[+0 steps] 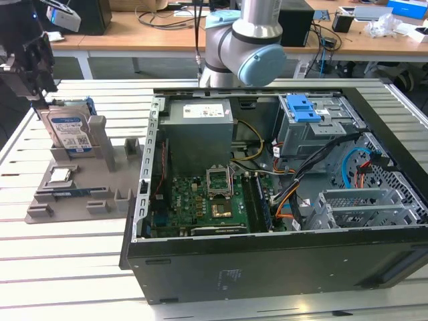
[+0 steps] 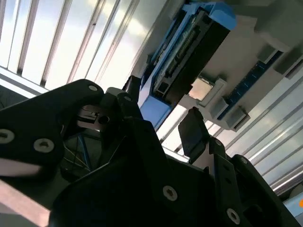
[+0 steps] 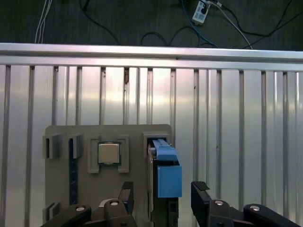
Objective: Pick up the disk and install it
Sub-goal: 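Pick up the disk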
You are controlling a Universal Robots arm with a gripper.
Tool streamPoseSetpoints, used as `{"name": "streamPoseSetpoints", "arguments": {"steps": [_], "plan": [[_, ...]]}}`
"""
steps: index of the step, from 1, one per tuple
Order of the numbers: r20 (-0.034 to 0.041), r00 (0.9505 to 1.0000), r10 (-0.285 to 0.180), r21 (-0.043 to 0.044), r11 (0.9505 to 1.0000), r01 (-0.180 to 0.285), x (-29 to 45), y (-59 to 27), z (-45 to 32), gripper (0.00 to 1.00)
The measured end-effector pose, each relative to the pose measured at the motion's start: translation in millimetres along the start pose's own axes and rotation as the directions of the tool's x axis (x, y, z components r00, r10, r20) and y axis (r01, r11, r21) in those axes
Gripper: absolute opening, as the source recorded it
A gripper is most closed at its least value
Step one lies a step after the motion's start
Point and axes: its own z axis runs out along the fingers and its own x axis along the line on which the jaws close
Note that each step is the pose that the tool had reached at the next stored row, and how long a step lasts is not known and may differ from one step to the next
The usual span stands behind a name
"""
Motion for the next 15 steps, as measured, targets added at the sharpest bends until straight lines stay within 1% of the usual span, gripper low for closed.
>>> {"name": "streamPoseSetpoints", "arguments": {"steps": [1,3,6,9,12,13,15], "plan": [[-0.0013,1.0000,-0.005,0.0000,1.0000,0.005,-2.4,-0.9,17.9,0.60],[-0.0014,1.0000,-0.006,-0.0002,1.0000,0.006,-2.3,-1.0,21.6,0.60],[-0.0014,1.0000,-0.008,-0.0001,1.0000,0.008,-2.1,-1.3,29.2,0.60],[-0.0015,1.0000,-0.009,-0.0001,1.0000,0.009,-2.1,-1.0,32.5,0.60],[-0.0016,0.9999,-0.010,-0.0002,0.9999,0.010,-2.0,-1.2,38.1,0.60],[-0.0016,0.9999,-0.011,-0.0002,0.9999,0.011,-1.9,-1.4,41.4,0.60],[-0.0016,0.9999,-0.012,-0.0002,0.9999,0.012,-1.8,-1.5,44.2,0.60]]}}
